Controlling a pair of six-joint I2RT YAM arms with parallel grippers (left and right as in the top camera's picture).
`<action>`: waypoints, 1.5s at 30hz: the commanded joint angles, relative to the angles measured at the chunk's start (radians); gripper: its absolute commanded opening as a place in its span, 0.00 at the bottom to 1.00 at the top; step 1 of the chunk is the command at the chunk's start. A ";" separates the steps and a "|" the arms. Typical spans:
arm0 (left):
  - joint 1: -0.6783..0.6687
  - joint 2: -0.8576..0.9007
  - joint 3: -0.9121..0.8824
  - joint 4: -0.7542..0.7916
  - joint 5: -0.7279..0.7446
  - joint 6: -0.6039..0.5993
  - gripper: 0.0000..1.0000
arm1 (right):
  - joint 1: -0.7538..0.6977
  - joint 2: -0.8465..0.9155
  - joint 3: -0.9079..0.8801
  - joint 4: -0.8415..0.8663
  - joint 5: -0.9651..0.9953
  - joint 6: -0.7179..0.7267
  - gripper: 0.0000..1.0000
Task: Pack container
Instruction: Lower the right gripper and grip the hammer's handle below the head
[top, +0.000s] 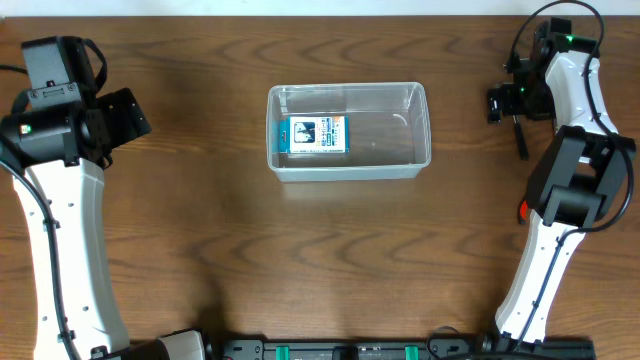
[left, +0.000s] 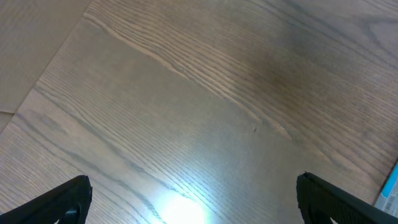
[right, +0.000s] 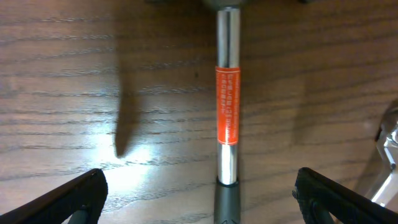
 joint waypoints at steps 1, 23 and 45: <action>0.004 0.002 0.002 0.001 -0.022 0.016 0.98 | 0.006 0.022 0.001 -0.004 -0.040 -0.024 0.99; 0.004 0.002 0.002 0.001 -0.022 0.016 0.98 | -0.030 0.041 0.001 -0.013 -0.048 -0.032 0.99; 0.004 0.002 0.002 0.001 -0.022 0.016 0.98 | -0.029 0.042 0.001 0.029 -0.048 -0.032 0.94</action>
